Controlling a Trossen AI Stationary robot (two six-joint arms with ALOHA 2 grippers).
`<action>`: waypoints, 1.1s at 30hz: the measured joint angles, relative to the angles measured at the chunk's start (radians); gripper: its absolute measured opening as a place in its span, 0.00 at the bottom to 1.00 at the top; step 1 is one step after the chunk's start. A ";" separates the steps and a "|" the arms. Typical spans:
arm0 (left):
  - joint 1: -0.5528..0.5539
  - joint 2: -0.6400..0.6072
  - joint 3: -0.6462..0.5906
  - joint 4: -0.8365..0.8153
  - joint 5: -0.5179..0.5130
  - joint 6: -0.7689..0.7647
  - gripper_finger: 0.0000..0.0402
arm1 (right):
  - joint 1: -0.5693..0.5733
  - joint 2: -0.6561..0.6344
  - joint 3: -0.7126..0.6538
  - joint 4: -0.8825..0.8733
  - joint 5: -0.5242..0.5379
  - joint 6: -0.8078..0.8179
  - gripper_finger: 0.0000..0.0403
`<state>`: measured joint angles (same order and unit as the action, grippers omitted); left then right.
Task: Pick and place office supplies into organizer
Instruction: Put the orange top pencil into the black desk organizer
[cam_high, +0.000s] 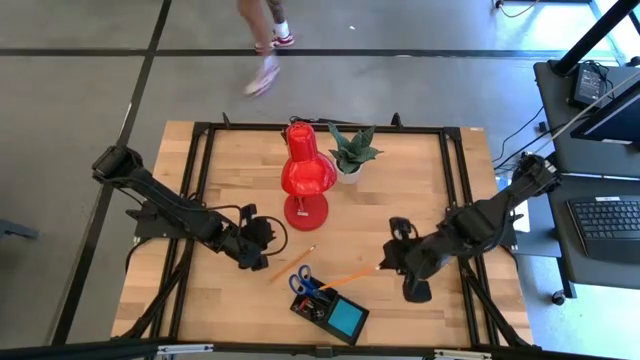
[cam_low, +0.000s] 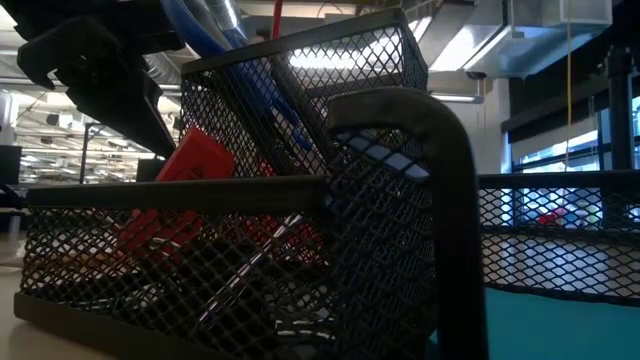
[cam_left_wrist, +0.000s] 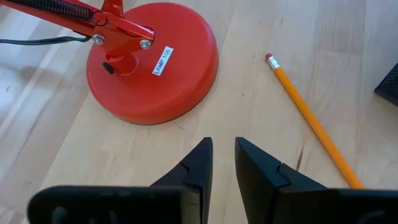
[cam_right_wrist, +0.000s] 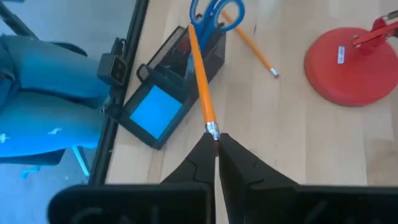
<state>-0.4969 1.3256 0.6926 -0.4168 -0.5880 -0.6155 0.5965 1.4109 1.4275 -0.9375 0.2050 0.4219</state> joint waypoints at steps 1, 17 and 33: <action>0.000 0.000 0.000 0.000 0.000 0.000 0.15 | 0.006 0.019 0.022 -0.020 0.000 0.006 0.03; 0.000 0.000 0.000 0.000 0.003 -0.002 0.15 | 0.018 0.384 0.527 -0.412 -0.028 0.093 0.03; 0.000 0.000 0.000 -0.002 0.003 0.000 0.15 | -0.040 0.552 0.667 -0.478 -0.154 0.031 0.03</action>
<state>-0.4969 1.3258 0.6926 -0.4183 -0.5846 -0.6154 0.5563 1.9628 2.0941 -1.4157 0.0510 0.4531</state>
